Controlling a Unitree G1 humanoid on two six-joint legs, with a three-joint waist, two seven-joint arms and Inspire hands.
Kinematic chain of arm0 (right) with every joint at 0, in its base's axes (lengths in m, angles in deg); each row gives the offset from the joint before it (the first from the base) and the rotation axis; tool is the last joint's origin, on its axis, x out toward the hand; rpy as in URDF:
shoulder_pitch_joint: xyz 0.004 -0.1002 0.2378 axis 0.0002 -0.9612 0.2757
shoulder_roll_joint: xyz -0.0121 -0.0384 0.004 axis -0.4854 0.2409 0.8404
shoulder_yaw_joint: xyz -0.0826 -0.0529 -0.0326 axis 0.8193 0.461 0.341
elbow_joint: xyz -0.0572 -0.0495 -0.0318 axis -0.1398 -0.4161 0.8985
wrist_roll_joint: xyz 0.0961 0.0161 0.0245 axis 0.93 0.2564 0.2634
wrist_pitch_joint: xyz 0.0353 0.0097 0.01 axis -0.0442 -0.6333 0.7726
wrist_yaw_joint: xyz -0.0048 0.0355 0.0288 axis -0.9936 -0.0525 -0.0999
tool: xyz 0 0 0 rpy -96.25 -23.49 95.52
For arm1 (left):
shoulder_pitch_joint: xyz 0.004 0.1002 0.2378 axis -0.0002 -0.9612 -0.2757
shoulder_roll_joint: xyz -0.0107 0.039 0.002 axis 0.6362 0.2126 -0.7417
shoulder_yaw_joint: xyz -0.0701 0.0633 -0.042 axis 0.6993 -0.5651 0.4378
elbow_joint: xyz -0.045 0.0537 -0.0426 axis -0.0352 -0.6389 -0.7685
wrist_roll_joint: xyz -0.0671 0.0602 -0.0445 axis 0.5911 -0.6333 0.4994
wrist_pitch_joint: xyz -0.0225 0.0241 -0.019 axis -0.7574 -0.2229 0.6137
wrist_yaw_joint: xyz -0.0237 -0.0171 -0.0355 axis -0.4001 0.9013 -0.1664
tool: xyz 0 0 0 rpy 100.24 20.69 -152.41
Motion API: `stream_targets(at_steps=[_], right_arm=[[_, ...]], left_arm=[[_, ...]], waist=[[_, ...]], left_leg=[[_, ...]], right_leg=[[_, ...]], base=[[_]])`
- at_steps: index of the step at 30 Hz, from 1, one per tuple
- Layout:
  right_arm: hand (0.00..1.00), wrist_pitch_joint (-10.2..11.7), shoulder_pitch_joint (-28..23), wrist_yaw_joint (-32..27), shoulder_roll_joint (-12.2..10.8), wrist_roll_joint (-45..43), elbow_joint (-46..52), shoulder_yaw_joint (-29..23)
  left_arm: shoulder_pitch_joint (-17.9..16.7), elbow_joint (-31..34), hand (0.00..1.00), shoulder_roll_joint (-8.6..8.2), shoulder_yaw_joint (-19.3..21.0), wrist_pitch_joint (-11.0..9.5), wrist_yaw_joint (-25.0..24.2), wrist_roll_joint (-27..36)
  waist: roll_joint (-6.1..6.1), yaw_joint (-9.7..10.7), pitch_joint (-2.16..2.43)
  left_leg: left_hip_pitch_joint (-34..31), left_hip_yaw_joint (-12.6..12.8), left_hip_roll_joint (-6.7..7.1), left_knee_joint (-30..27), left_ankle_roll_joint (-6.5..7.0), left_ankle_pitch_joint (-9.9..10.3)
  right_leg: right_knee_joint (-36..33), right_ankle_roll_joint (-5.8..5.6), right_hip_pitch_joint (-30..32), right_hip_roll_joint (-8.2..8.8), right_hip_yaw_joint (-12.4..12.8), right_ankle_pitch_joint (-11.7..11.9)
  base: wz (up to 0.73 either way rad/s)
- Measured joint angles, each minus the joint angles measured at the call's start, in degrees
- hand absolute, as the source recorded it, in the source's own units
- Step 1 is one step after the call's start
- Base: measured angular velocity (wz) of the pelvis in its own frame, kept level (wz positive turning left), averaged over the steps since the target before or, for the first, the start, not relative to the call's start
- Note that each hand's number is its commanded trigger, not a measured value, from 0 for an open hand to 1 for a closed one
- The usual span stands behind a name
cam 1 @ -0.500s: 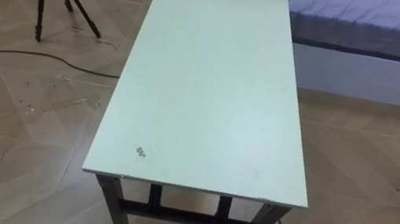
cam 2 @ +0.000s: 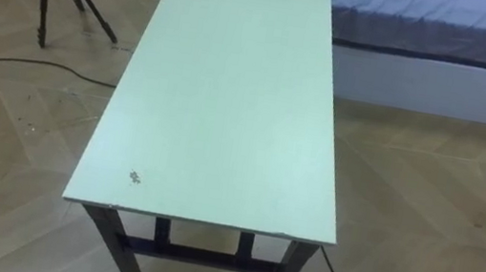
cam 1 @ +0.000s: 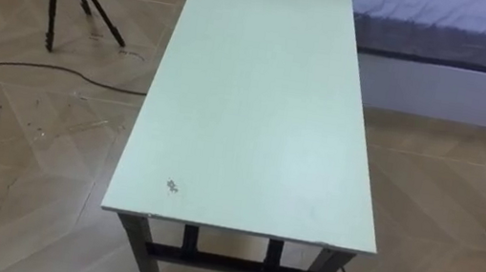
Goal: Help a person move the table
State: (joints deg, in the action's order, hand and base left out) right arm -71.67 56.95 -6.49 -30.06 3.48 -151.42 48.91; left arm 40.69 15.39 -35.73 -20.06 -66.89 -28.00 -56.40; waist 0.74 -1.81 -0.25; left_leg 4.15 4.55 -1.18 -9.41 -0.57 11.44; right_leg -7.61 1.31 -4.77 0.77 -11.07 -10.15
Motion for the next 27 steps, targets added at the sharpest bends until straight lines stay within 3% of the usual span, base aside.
stream_targets(at_steps=[8, 13, 17, 19, 22, 27], right_arm=[[0.00, 0.1, 0.5, 1.4, 0.8, -0.2, -0.1, -0.8], [0.00, -0.1, 0.6, 5.7, 1.4, 0.0, 1.7, -1.2], [0.00, -1.1, 0.3, 9.8, 2.5, 1.6, 4.7, -1.6], [0.00, -2.5, 0.0, 11.2, 2.8, 4.6, 8.2, -1.6], [0.00, -4.9, -3.1, 11.3, 2.8, 9.4, 21.5, 0.3], [0.00, -6.3, -8.2, 14.0, 2.6, 21.4, 38.7, 6.3]], left_arm=[[0.5, -0.6, 0.00, 0.10, 0.0, 0.4, -7.3, 4.7], [0.5, -0.5, 0.00, 0.56, -0.6, 1.1, -13.9, 9.8], [0.5, 1.0, 0.00, 0.83, -1.1, 2.1, -19.1, 13.8], [0.5, 3.4, 0.00, 1.23, -1.8, 3.1, -21.5, 17.6], [-0.4, 10.6, 0.00, 1.57, -6.4, 4.5, -22.4, 24.8], [-3.0, 23.2, 0.00, 2.84, -15.2, 6.7, -24.3, 39.8]], waist=[[-0.87, 0.1, 0.02], [-1.17, -0.1, 0.09], [-1.31, 0.1, 0.07], [-1.26, 0.2, 0.06], [-1.34, 0.1, 0.10], [-0.89, 0.5, -0.09]], left_leg=[[-0.6, 0.0, -0.05, -0.2, 0.00, 0.0], [-1.2, 0.0, -0.10, -0.3, 0.00, 0.0], [-2.0, 0.0, -0.03, -0.7, 0.00, 0.0], [-2.6, 0.0, -0.01, -1.2, 0.00, 0.0], [-2.7, 0.0, -0.08, -1.2, 0.00, 0.0], [-2.0, 0.1, -0.07, -1.0, 0.00, 0.0]], right_leg=[[-0.2, 0.02, 0.0, -0.10, -0.3, 0.0], [-0.2, 0.03, 0.9, 0.10, -0.1, 0.0], [-0.2, 0.05, 1.1, 0.18, -0.3, 0.0], [-0.3, 0.06, 1.1, 0.20, -0.7, 0.0], [-0.8, 0.06, 1.7, 0.20, -0.8, 0.0], [-1.2, 0.06, 1.4, 0.03, -0.4, 0.0]], base=[[0.01], [0.00], [0.03], [0.08], [0.02], [-0.03]])
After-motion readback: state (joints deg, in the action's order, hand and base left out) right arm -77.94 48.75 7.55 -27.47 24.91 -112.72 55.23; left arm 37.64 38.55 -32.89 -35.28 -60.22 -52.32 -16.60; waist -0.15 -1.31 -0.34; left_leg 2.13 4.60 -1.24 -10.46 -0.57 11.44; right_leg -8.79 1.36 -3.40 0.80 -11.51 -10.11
